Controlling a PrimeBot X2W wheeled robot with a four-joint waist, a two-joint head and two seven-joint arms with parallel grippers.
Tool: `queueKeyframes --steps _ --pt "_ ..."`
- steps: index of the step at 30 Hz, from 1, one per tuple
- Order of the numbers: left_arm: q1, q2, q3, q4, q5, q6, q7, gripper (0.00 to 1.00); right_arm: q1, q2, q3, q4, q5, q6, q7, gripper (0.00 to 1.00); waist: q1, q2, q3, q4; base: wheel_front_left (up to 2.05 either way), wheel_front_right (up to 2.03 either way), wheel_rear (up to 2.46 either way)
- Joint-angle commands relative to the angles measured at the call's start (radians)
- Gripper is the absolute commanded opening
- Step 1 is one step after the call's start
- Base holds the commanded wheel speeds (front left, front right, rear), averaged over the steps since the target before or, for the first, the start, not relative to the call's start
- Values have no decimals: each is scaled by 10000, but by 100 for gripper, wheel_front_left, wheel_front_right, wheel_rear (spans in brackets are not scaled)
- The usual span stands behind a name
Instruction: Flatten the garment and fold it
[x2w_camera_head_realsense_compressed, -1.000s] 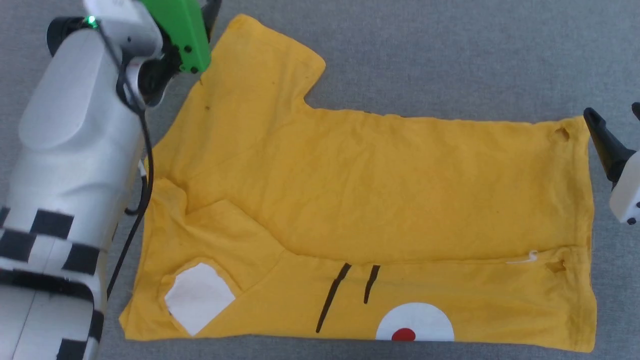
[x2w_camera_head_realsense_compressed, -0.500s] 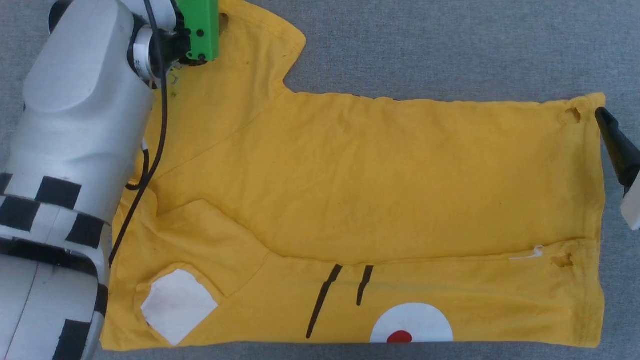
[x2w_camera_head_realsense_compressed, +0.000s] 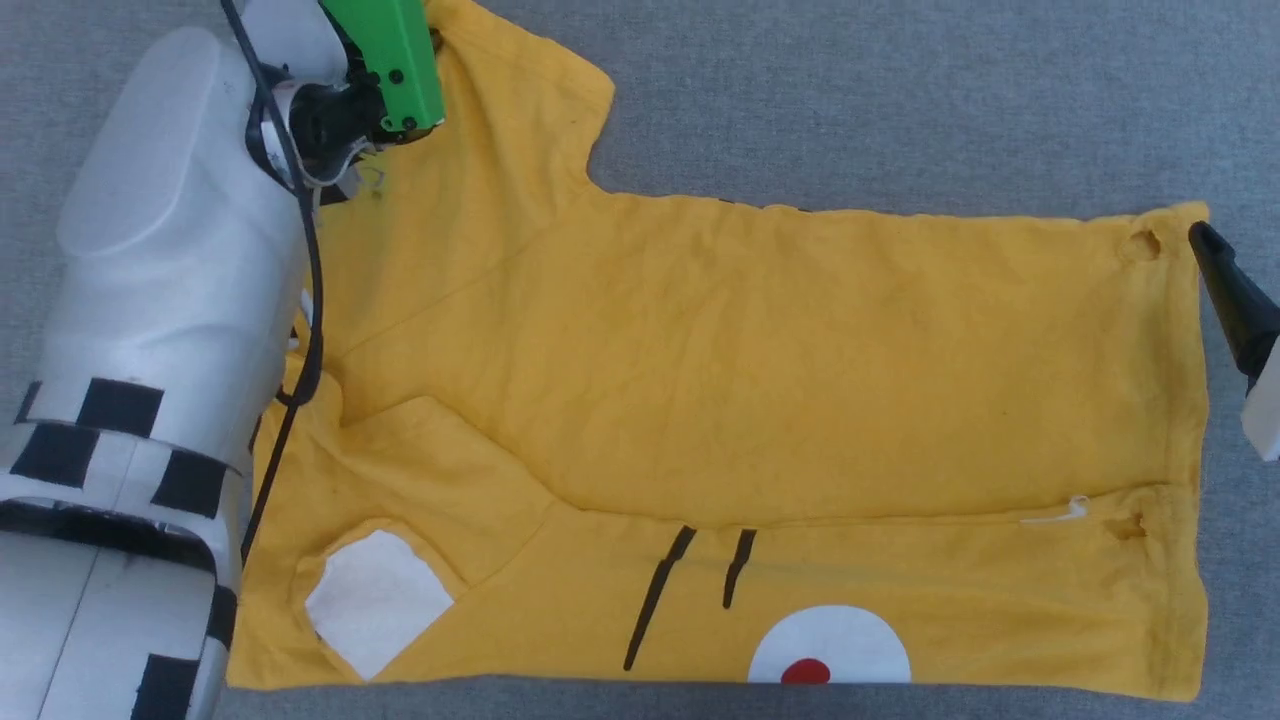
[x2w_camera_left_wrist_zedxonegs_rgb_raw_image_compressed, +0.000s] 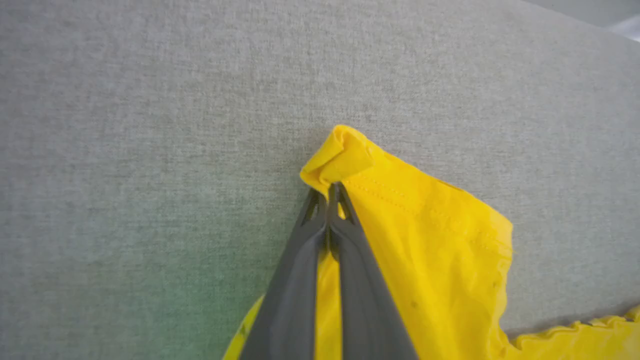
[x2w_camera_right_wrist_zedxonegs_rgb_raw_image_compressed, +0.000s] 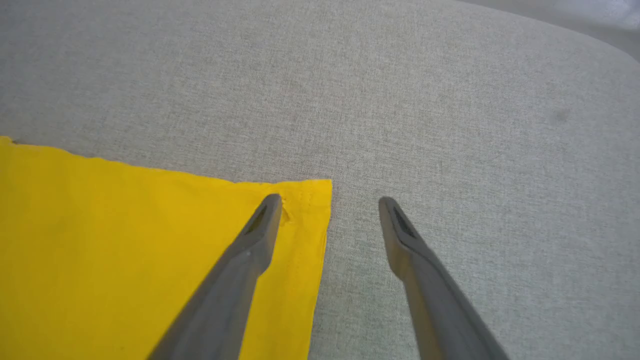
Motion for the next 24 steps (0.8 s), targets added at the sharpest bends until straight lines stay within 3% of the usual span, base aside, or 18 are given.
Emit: queueKeyframes --steps 1,10,21,22,23,24 --pt "169 -37 58 -96 -88 -116 -144 0 -133 -90 26 77 -93 -15 156 100 -1 0 -266 148 0 0 0" --pt "487 161 401 -1415 -437 -400 -657 0 -1008 -806 613 782 -604 -15 2137 100 -1 0 -477 485 0 0 0" --pt "1193 341 410 -3041 -539 -125 -628 0 -1433 -1374 1628 1911 -519 -15 3435 100 -1 0 -22 937 0 0 0" --pt "1323 413 416 -3262 -564 -63 -581 0 -1404 -1349 1591 1974 -461 -15 3629 36 -1 0 20 954 0 0 0" --pt "1368 432 435 -3333 -592 -47 -574 0 -1439 -1313 1544 1936 -448 -15 3540 13 -1 0 22 954 0 0 0" --pt "1402 454 443 -3381 -601 -36 -573 0 -1457 -1285 1504 1927 -459 -15 3476 0 -1 0 15 951 0 0 0"
